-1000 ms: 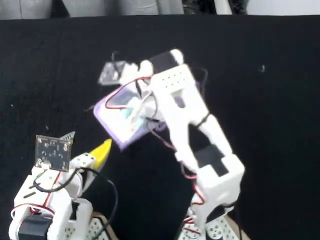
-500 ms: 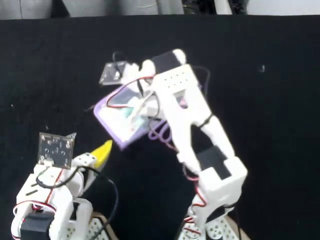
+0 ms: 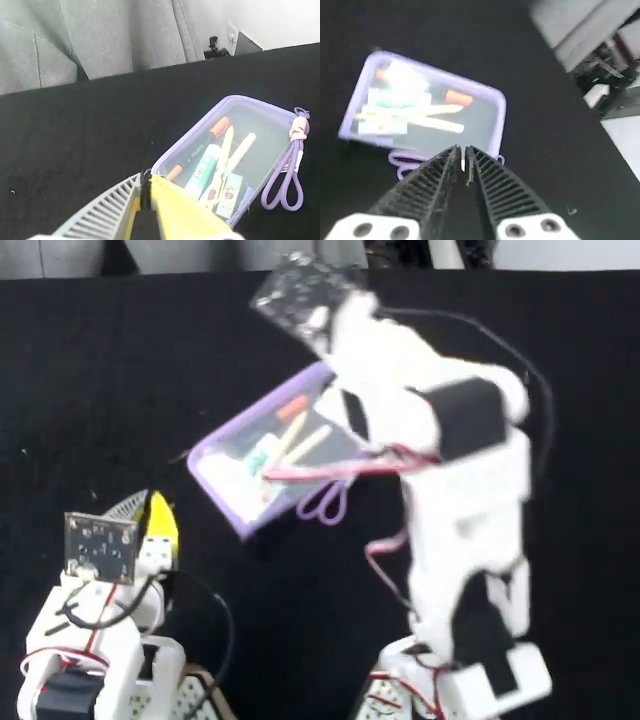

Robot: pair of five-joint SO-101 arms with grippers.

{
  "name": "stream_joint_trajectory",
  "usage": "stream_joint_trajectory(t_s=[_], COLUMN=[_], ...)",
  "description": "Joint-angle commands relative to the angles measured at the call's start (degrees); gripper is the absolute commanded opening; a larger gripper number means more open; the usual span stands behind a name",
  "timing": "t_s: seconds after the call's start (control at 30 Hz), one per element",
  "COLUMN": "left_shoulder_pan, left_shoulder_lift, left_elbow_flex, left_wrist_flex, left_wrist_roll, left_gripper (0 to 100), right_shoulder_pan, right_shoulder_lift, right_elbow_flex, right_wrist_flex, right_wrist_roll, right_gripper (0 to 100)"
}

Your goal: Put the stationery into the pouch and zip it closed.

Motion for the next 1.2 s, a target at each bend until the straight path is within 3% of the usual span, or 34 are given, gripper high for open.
stream_joint_trajectory(t_s=[0.0, 0.13, 0.33, 0.47, 0.6, 0.83, 1.17], left_shoulder_pan=[-0.48, -0.48, -7.43, -11.91, -12.0, -12.35, -12.26], left_shoulder_lift=[0.0, 0.0, 0.0, 0.0, 0.0, 0.0, 0.18], left_elbow_flex=[-6.2, -7.78, -2.51, 4.88, 9.98, 15.87, 24.66], left_wrist_flex=[-0.88, 1.85, 1.67, -1.32, -1.32, -1.32, -1.23], left_wrist_roll=[3.87, 11.96, 12.75, 12.75, 12.84, 12.84, 12.84], left_gripper=[3, 3, 3, 3, 3, 3, 3], right_shoulder_pan=[4.48, 9.41, 13.19, 13.71, 13.71, 13.71, 15.12], right_shoulder_lift=[-8.84, -13.58, -21.14, -28.62, -37.85, -55.52, -73.98], right_elbow_flex=[-2.86, 0.04, 14.37, 29.41, 47.52, 74.77, 99.12], right_wrist_flex=[1.32, 1.32, -0.97, -9.05, -20.13, -34.2, -41.67], right_wrist_roll=[-7.38, -13.98, -15.38, -18.2, -23.38, -23.56, -23.38], right_gripper=[1.9, 1.1, 1.1, 1.1, 1.1, 1.1, 1.1])
